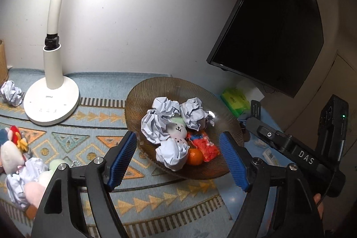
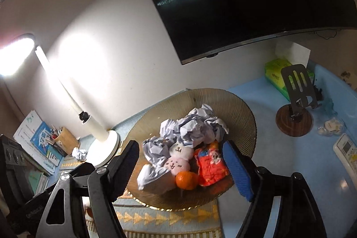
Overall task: Organize objects
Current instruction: 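Withdraw both tools from the bowl back toward the pile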
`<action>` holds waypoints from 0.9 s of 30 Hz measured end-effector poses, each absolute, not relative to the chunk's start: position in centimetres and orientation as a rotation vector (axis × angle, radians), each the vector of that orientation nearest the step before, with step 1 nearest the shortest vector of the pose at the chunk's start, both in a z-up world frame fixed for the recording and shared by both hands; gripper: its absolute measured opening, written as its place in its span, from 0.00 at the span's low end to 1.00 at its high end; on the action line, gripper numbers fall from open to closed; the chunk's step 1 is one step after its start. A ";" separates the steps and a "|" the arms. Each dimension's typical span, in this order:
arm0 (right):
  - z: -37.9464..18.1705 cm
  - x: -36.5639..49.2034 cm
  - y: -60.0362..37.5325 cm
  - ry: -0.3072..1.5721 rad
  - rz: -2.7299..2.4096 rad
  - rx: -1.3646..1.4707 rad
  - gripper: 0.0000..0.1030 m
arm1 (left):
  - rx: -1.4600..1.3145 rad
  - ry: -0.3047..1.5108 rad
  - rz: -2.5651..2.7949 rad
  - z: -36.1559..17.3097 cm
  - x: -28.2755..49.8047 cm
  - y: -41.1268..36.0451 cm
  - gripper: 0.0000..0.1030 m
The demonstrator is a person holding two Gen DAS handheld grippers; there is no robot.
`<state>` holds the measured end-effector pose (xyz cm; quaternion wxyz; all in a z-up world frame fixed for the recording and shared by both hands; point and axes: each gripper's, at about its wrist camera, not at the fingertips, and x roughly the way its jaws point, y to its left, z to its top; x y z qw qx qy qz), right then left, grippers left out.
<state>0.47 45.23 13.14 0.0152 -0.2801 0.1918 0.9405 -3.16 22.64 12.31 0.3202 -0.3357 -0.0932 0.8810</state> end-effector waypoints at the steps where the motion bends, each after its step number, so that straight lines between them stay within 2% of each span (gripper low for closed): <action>1: 13.3 1.0 44.3 0.581 2.948 -0.872 0.74 | -0.863 -0.247 2.330 12.7 -2.0 21.6 0.73; 4: 13.9 2.5 41.1 0.540 3.023 -0.854 0.74 | -0.786 -0.283 2.405 13.7 1.3 17.3 0.75; 7: 14.0 3.9 37.7 0.458 3.079 -0.799 0.74 | -0.723 -0.352 2.526 13.9 3.6 11.9 0.99; 11: 12.3 4.7 33.0 0.317 3.121 -0.772 0.74 | -0.806 -0.408 2.726 11.8 3.6 5.4 0.99; 15: 8.6 3.9 29.5 0.213 3.154 -0.931 0.74 | -0.912 -0.492 2.834 7.6 3.2 0.3 0.99; 19: 5.1 2.5 28.0 0.155 3.126 -1.072 0.74 | -0.999 -0.560 2.817 4.4 2.1 -1.6 0.99; 25: 2.5 1.8 27.6 0.092 3.099 -1.154 0.74 | -0.995 -0.375 2.859 3.3 1.9 0.7 0.99; 27: 2.4 1.7 27.5 0.078 3.086 -1.157 0.80 | -1.021 -0.292 2.866 3.2 1.9 1.7 0.99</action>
